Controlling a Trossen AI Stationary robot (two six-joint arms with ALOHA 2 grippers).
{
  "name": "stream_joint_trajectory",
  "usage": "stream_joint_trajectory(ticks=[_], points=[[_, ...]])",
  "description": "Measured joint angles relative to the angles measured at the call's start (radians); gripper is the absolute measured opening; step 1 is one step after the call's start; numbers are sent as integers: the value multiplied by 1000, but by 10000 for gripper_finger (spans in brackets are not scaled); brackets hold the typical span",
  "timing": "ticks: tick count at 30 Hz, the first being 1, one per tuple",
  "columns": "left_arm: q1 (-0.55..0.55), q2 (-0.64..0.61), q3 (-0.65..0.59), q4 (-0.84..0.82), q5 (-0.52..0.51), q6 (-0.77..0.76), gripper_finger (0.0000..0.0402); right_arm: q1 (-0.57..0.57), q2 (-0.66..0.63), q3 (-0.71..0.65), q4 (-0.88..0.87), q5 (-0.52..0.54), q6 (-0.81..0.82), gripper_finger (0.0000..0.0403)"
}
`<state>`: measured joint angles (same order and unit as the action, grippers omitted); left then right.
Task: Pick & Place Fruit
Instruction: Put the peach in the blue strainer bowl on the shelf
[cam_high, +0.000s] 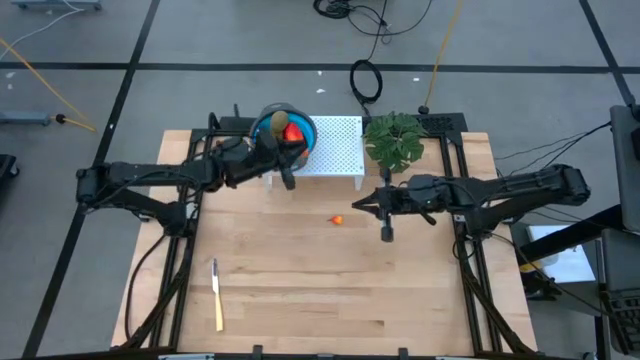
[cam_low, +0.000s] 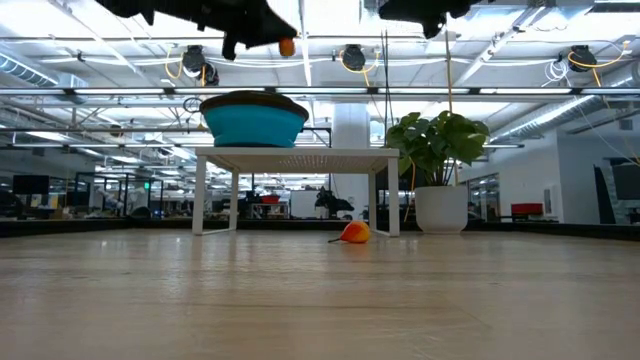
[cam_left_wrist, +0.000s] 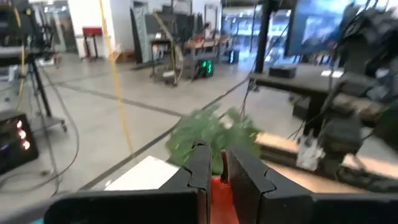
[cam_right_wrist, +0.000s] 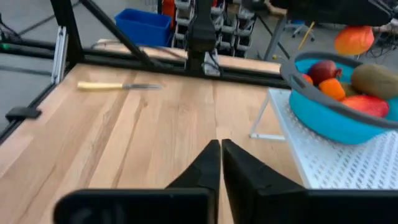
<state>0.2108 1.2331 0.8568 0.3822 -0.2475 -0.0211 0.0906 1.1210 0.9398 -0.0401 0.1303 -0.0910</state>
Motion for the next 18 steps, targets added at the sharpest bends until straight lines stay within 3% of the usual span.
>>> stream_joint_trajectory(ticks=[4,11,18], points=[[62,0,54,-148,15,2,33,0,-42,-4,-64,0,2,6],[136,11,224,-503,15,43,33,0,-155,-118,-5,0,32,2],[162,10,285,-597,43,69,33,0,-311,-312,184,0,87,1]])
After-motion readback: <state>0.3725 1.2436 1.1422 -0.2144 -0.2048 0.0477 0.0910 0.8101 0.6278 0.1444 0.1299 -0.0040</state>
